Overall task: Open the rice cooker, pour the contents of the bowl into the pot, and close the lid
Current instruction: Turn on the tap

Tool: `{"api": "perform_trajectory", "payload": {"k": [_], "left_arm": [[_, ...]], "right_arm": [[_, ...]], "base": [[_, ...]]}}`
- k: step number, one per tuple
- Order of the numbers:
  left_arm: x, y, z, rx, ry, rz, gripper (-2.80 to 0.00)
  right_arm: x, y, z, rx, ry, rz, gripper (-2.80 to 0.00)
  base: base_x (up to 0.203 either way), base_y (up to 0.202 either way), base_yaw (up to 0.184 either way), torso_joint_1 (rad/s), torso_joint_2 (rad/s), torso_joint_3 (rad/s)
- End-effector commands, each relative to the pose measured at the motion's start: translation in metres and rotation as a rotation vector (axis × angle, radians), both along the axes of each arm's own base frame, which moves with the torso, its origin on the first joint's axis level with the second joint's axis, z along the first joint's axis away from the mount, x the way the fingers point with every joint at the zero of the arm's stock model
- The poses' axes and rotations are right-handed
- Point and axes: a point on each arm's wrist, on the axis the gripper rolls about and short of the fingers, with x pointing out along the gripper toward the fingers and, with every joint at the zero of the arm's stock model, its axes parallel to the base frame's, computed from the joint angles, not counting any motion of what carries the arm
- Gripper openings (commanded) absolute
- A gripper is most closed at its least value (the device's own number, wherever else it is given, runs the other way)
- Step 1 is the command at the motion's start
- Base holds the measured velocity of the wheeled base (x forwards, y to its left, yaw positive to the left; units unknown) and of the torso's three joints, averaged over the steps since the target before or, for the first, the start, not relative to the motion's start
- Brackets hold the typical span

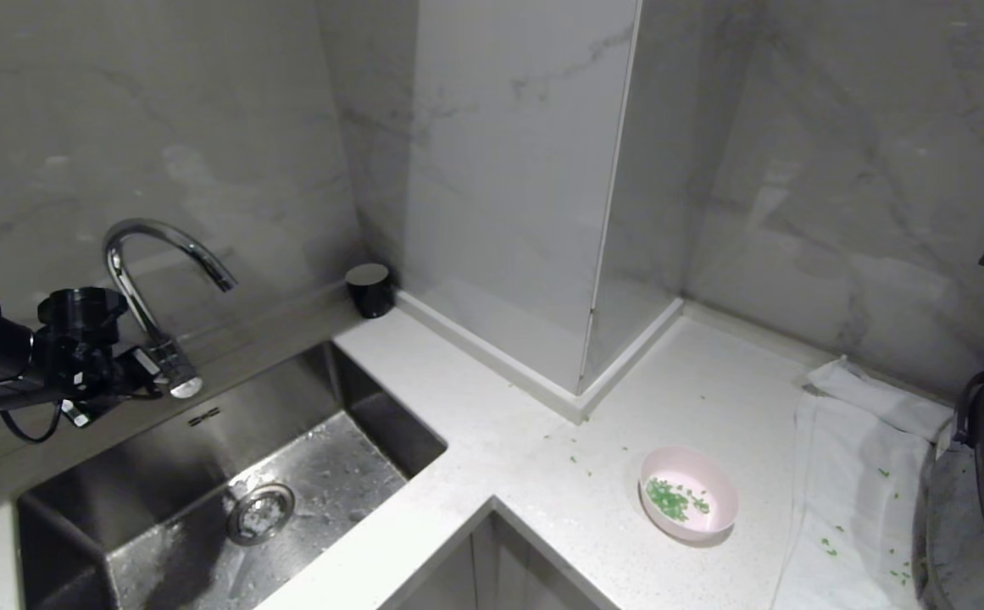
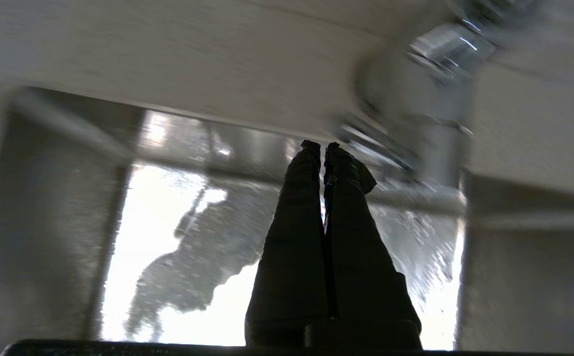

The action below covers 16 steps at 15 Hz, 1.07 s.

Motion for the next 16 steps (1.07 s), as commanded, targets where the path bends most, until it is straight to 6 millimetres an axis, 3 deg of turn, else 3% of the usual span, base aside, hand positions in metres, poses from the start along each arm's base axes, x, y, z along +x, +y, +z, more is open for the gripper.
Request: {"api": "perform_trajectory", "payload": {"k": [1, 9, 10, 16], "left_arm": [[0.000, -0.003, 0.004, 0.001, -0.011, -0.005, -2.80], [-0.004, -0.007, 0.015, -0.009, -0.040, 0.000, -2.80], [-0.005, -0.008, 0.016, -0.009, -0.039, -0.001, 0.00], [0.002, -0.005, 0.012, -0.002, -0.043, 0.003, 0.00]], "right_arm": [[0.000, 0.000, 0.000, 0.000, 0.001, 0.000, -2.80], [0.000, 0.000, 0.000, 0.000, 0.001, 0.000, -2.80], [0.000, 0.000, 0.000, 0.000, 0.001, 0.000, -2.80], [0.000, 0.000, 0.000, 0.000, 0.001, 0.000, -2.80]], "base": [[0.000, 0.000, 0.000, 0.000, 0.00, 0.000], [0.000, 0.000, 0.000, 0.000, 0.00, 0.000], [0.000, 0.000, 0.000, 0.000, 0.00, 0.000], [0.000, 0.000, 0.000, 0.000, 0.00, 0.000]]}}
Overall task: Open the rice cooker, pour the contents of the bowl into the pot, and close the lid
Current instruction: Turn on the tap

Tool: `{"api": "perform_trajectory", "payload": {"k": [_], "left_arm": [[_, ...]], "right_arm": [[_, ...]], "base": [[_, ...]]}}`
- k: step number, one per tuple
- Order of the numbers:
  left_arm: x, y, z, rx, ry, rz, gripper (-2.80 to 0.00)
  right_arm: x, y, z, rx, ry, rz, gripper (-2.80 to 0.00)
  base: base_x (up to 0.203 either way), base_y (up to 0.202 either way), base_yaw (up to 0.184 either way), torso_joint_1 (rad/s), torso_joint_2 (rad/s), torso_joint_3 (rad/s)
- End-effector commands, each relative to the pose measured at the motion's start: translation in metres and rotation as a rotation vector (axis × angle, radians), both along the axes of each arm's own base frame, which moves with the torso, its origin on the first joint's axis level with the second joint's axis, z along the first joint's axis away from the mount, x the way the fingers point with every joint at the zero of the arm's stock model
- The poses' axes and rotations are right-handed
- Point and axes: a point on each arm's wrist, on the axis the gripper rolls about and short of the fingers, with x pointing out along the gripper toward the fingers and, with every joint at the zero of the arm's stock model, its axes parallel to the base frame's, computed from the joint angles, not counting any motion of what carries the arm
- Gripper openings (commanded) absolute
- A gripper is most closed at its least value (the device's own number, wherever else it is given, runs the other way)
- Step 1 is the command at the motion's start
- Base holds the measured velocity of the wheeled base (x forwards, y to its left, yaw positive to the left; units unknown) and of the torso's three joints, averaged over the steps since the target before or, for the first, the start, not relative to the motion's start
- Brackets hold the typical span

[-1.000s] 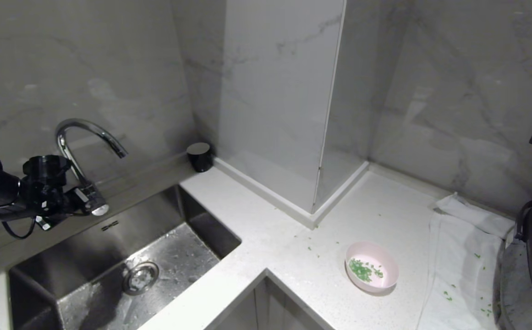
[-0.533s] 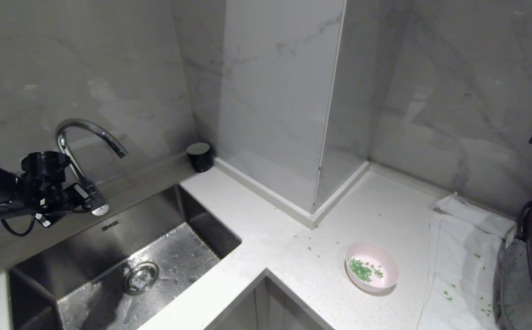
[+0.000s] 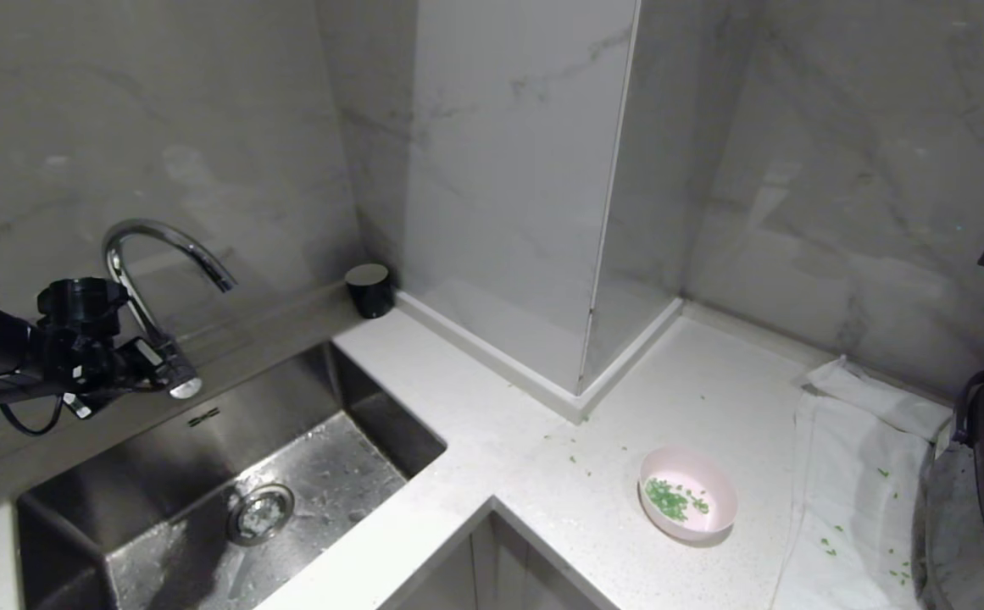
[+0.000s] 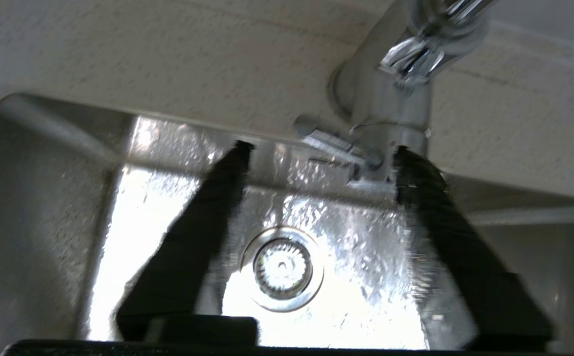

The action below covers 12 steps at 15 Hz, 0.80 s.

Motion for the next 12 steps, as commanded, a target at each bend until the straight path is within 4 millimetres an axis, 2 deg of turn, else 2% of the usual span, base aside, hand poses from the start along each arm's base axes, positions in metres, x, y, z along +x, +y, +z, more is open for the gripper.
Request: {"api": "perform_trajectory", "payload": {"k": [1, 9, 10, 12], "left_arm": [[0.007, 0.004, -0.005, 0.004, -0.006, 0.013, 0.00], [0.015, 0.012, -0.018, 0.009, 0.005, 0.035, 0.00], [0.015, 0.011, -0.017, 0.010, 0.003, 0.033, -2.80], [0.016, 0.012, -0.019, 0.011, 0.005, 0.035, -2.80]], "right_arm": [[0.000, 0.000, 0.000, 0.000, 0.001, 0.000, -2.80], [0.000, 0.000, 0.000, 0.000, 0.001, 0.000, -2.80], [0.000, 0.000, 0.000, 0.000, 0.001, 0.000, -2.80], [0.000, 0.000, 0.000, 0.000, 0.001, 0.000, -2.80]], "base": [[0.000, 0.000, 0.000, 0.000, 0.00, 0.000], [0.000, 0.000, 0.000, 0.000, 0.00, 0.000], [0.000, 0.000, 0.000, 0.000, 0.00, 0.000], [0.000, 0.000, 0.000, 0.000, 0.00, 0.000]]}}
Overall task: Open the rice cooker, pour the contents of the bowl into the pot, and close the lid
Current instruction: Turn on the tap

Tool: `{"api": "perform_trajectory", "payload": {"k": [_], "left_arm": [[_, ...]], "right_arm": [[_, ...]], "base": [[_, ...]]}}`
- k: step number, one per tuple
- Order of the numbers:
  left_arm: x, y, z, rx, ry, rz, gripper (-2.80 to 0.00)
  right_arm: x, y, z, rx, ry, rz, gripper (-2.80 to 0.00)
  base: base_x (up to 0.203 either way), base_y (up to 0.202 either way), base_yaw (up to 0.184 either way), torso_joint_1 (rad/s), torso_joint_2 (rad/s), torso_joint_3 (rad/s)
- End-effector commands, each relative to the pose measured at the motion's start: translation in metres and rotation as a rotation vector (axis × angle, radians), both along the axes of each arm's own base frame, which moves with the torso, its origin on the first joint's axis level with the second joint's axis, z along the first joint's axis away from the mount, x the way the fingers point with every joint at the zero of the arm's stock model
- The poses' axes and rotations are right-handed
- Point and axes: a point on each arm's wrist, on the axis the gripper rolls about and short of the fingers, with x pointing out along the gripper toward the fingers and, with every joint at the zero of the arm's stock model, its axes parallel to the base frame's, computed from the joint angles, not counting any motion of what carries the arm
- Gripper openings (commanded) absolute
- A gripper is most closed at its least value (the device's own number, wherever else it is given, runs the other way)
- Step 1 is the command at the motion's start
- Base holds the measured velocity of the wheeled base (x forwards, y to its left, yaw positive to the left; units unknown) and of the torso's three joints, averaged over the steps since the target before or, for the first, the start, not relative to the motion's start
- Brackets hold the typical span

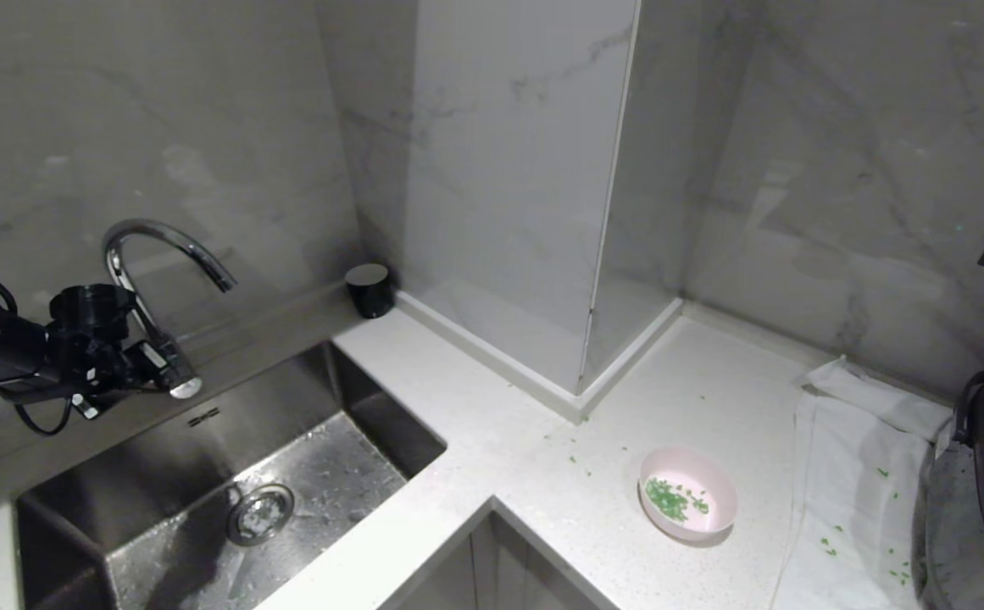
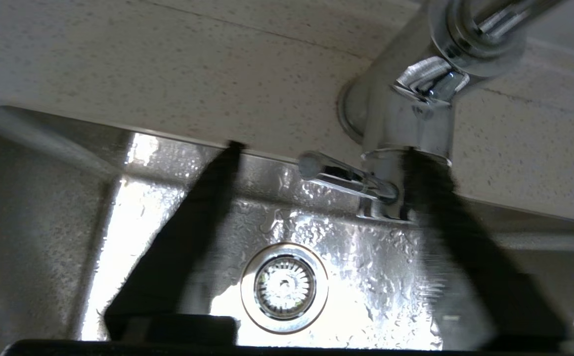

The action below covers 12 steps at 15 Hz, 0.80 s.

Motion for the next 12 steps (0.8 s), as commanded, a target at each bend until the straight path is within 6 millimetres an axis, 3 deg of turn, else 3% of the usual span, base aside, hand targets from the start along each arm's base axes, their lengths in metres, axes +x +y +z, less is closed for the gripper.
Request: {"api": "perform_trajectory", "payload": {"k": [1, 12], "left_arm": [[0.0016, 0.0021, -0.0033, -0.001, 0.000, 0.008, -2.80], [-0.0010, -0.0024, -0.0047, 0.010, 0.021, 0.022, -2.80]], "right_arm": [[0.0001, 0.0000, -0.0003, 0.000, 0.001, 0.000, -2.80], [0.0001, 0.0000, -0.0003, 0.000, 0.001, 0.000, -2.80]], "base": [[0.000, 0.000, 0.000, 0.000, 0.00, 0.000], [0.000, 0.000, 0.000, 0.000, 0.00, 0.000]]}}
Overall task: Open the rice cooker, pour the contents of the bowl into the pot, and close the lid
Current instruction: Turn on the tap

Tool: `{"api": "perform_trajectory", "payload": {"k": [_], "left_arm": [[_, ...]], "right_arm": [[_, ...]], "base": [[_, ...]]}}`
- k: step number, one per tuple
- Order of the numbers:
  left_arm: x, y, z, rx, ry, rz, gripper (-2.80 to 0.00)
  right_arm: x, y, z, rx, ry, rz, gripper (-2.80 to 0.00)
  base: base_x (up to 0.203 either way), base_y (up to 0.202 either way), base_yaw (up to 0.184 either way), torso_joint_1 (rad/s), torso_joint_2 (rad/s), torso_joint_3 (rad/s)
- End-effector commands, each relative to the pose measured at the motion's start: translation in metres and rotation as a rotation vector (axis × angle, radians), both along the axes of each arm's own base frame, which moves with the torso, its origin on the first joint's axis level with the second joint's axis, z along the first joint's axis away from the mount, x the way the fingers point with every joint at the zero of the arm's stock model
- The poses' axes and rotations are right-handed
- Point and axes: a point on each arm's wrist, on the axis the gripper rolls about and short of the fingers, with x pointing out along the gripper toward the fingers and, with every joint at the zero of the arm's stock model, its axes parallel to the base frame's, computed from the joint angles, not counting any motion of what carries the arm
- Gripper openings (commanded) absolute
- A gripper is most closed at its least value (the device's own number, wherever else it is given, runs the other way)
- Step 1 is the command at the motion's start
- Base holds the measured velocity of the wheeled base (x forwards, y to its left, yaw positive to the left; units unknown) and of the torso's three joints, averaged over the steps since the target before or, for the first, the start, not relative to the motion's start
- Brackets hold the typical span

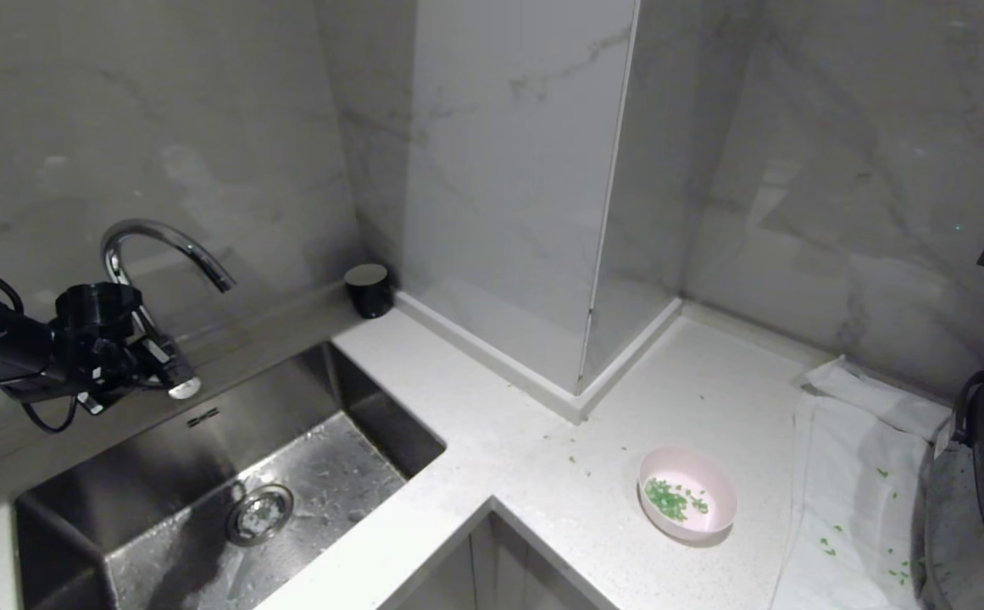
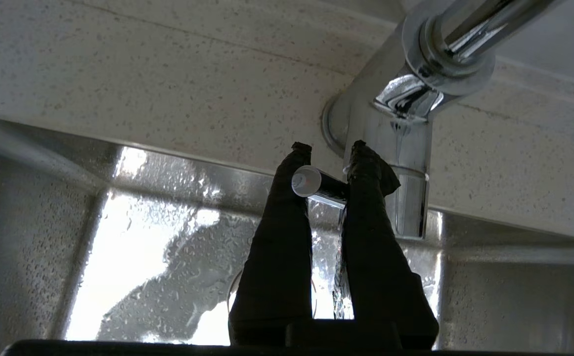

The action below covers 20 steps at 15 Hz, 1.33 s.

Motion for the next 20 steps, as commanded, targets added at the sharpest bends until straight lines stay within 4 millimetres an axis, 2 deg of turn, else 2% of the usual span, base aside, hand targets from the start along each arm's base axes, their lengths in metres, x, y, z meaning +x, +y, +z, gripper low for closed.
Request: {"api": "perform_trajectory", "payload": {"k": [1, 10, 20], "left_arm": [[-0.0039, -0.0038, 0.0013, -0.006, 0.008, -0.003, -2.80], [-0.0115, -0.0098, 0.0011, -0.015, 0.031, -0.017, -2.80], [-0.0056, -0.0034, -0.0029, -0.007, 0.026, -0.005, -2.80]], "right_arm": [[0.0001, 0.0000, -0.0004, 0.000, 0.001, 0.000, -2.80], [0.0001, 0.0000, -0.0004, 0.000, 0.001, 0.000, -2.80], [0.0001, 0.0000, -0.0004, 0.000, 0.001, 0.000, -2.80]], "base": [[0.000, 0.000, 0.000, 0.000, 0.00, 0.000], [0.000, 0.000, 0.000, 0.000, 0.00, 0.000], [0.000, 0.000, 0.000, 0.000, 0.00, 0.000]]}}
